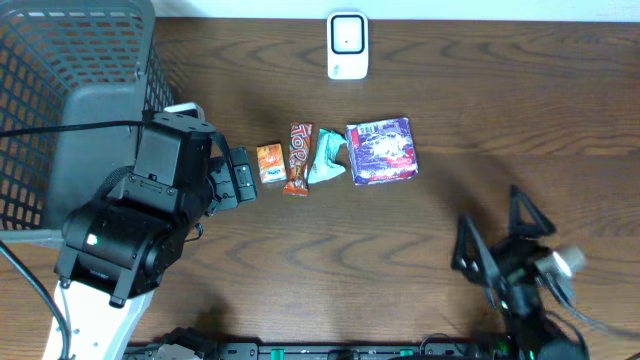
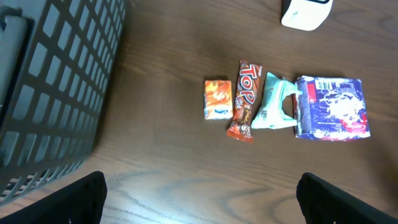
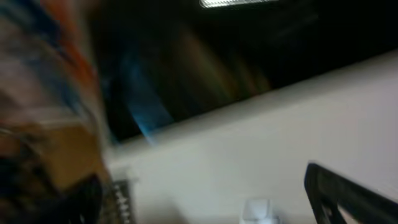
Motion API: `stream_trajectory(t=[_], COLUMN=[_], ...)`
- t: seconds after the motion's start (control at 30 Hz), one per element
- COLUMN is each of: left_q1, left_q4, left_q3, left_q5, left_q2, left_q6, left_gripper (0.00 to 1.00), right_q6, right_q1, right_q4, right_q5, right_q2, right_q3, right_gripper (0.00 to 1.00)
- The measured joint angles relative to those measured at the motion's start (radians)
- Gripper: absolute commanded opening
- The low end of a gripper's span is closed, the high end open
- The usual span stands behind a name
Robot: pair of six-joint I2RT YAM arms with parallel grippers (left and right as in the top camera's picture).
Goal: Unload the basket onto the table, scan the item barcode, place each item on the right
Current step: 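Reach the right gripper to the purple package and grasp it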
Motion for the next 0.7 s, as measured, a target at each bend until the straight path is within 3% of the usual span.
stream_trajectory(t=[0.07, 0.13, 0.27, 0.43, 0.53, 0.7], left_q1=[0.000, 0.000, 0.000, 0.000, 0.000, 0.000], left_q4=[0.000, 0.000, 0.000, -0.001, 0.000, 0.000], left_q3=[0.000, 0.000, 0.000, -0.001, -0.002, -0.002], left_q5=[0.000, 0.000, 0.000, 0.000, 0.000, 0.000], left_q2=[0.000, 0.000, 0.000, 0.000, 0.000, 0.000], left_q6=[0.000, 0.000, 0.000, 0.000, 0.000, 0.000], left_gripper=[0.98, 0.98, 0.98, 0.98, 0.98, 0.98], right_q6=[0.017, 0.001, -0.191, -0.430, -0.496, -0.554], right_q1=[0.000, 0.000, 0.000, 0.000, 0.000, 0.000], right_q4=[-0.013, -0.154, -0.662, -1.241, -1.432, -1.599], right_q5=[-0.019, -0.030, -0.034, 0.045, 0.067, -0.010], right_q2=[-0.001, 0.010, 0.165, 0.575, 0.823, 1.239], right_q3=[0.047, 0.123, 0.411, 0.865, 1.049, 1.268], right_gripper=[0.99, 0.99, 0.99, 0.99, 0.99, 0.99])
